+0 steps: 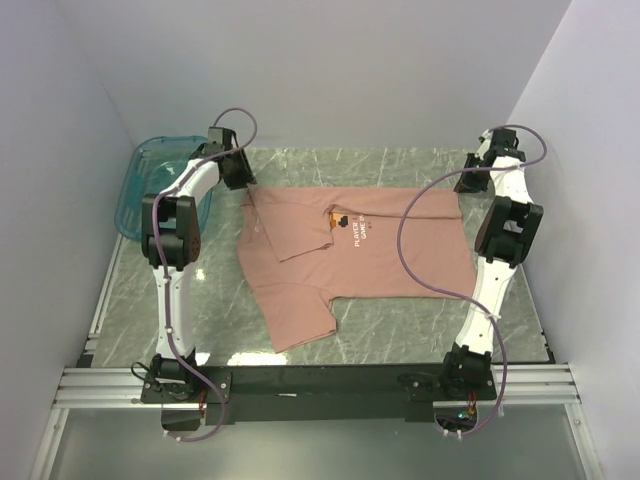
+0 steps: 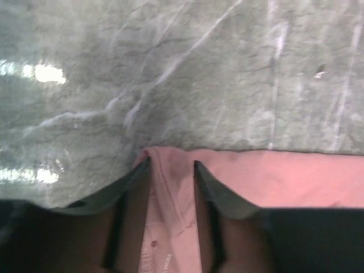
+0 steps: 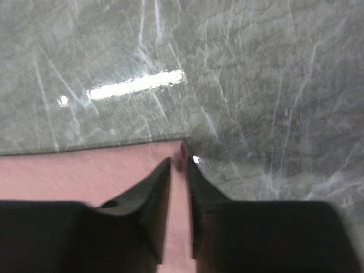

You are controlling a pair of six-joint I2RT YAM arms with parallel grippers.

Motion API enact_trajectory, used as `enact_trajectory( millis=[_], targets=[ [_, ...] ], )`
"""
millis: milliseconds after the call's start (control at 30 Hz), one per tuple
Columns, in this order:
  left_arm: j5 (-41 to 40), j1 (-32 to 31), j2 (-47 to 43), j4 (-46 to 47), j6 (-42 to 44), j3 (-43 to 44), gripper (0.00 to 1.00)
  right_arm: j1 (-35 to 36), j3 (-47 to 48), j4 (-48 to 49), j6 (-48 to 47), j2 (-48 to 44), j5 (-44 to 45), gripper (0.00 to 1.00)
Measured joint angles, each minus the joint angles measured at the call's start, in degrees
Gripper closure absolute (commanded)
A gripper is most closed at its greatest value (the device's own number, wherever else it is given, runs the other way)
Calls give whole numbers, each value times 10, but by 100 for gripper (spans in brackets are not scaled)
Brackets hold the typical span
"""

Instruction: Fold and stack the t-shirts

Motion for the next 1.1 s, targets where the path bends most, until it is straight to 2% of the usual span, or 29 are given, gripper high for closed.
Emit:
enact_trajectory(
  millis=[33, 100, 133, 233, 367, 467, 600, 700, 833, 1100],
  targets=[
    [8, 1, 0, 3, -2, 1, 51, 0, -5, 3, -2, -4, 0, 64],
    [25, 2, 0, 7, -2, 4, 47, 0, -17, 7, -5, -17, -1, 59],
    [33, 2, -1, 11, -2, 4, 43, 0, -26, 10, -6, -26, -1, 53],
    [57, 4, -9, 19, -1, 4, 37, 0, -59, 19, -9, -60, -2, 44],
    [83, 4, -49, 31, 1, -4, 35, 0, -108, 28, -22, -118, -1, 40],
    [87, 4, -121, 53, 12, -43, 30, 4, -164, 49, -32, -176, -2, 37],
    [74, 6, -265, 97, 26, -152, 19, 15, -251, 73, -45, -255, -2, 36],
    [61, 11, -382, 143, 33, -245, 1, 36, -311, 92, -59, -305, -7, 35],
    [46, 24, -488, 175, 26, -344, 1, 63, -386, 108, -91, -360, -46, 35],
    [111, 47, -514, 151, 5, -493, 12, 141, -541, 80, -256, -488, -198, 32]
  ],
)
